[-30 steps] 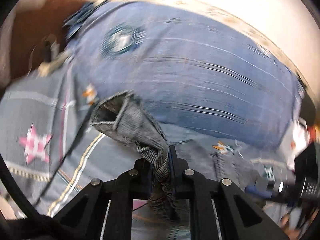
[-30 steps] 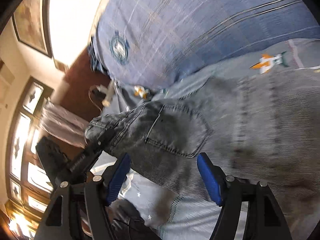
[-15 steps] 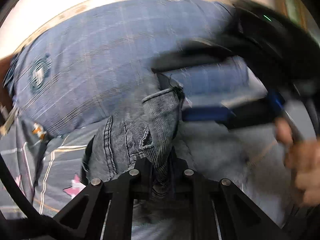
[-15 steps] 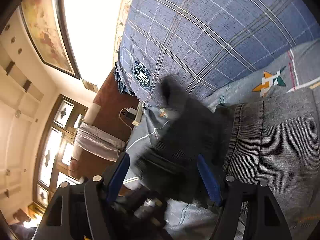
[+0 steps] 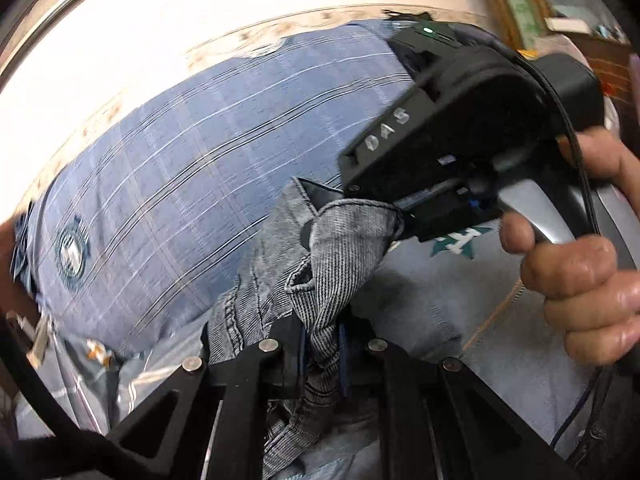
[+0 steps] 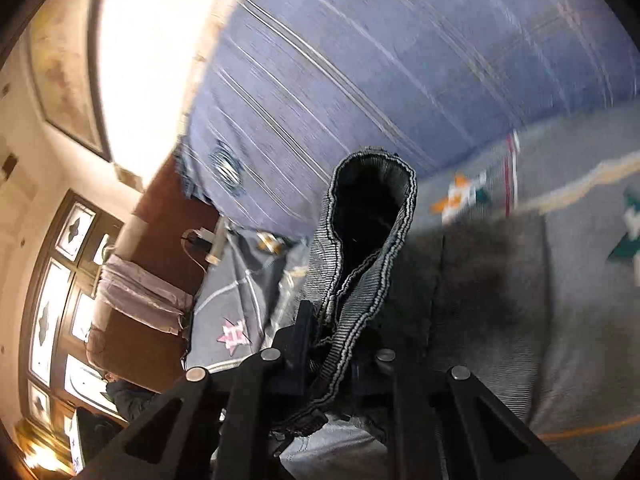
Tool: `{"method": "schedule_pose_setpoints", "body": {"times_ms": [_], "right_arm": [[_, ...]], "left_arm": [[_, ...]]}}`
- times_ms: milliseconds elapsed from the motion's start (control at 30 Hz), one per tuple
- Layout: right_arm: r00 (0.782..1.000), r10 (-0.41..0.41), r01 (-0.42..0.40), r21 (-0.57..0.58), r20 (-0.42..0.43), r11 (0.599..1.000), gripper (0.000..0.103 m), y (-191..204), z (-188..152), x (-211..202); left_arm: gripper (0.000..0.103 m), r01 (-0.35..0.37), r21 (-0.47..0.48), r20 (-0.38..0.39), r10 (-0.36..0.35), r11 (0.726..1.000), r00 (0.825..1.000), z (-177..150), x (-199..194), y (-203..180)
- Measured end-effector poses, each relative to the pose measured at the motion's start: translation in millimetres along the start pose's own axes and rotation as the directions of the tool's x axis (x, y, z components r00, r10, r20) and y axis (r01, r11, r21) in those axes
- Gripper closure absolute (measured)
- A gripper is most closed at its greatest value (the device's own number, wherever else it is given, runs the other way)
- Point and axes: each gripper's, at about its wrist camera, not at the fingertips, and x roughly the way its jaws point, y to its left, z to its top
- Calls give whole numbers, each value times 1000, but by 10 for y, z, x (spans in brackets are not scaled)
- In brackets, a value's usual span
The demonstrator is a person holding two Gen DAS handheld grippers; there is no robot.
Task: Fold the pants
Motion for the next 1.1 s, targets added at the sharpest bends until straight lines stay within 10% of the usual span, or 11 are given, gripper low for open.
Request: {"method": "schedule_pose_setpoints", "body": {"times_ms": [267, 433, 500, 633, 733, 800, 867, 1000, 1100], "right_arm": [[959, -206, 248, 224, -193, 942, 87, -836, -118, 202], [951, -242, 278, 185, -194, 943, 84, -763, -104, 201], [949, -255, 283, 151, -184, 947, 84, -700, -77, 178], [945, -262, 299, 187, -198, 936, 84, -786, -46, 145], [951, -300, 309, 170, -81, 936, 83, -725, 23, -110], [952, -305, 298, 132, 31, 945, 64, -585, 64, -287], [945, -308, 296, 107, 109, 949, 12, -484, 48, -350], [936, -336, 337, 6, 109, 941, 13, -235, 17, -161], [950, -307, 307, 9, 52, 952, 26, -161, -33, -48]], "left_arm": [[90, 170, 1, -163, -168, 985, 972, -334, 626, -355], [83, 263, -66, -117, -269, 962, 956, -283, 453, -121], [65, 311, -102, -52, -317, 945, 947, -273, 253, 82], [55, 308, -135, 59, -303, 942, 951, -279, -62, 428], [55, 243, -170, -1, -246, 955, 969, -327, 72, 614], [55, 238, -195, -33, -249, 952, 968, -428, 207, 685], [55, 284, -255, -67, -310, 924, 948, -544, 357, 718], [56, 336, -380, -120, -406, 862, 906, -749, 496, 622], [56, 328, -398, -112, -400, 857, 909, -790, 505, 557]]}}
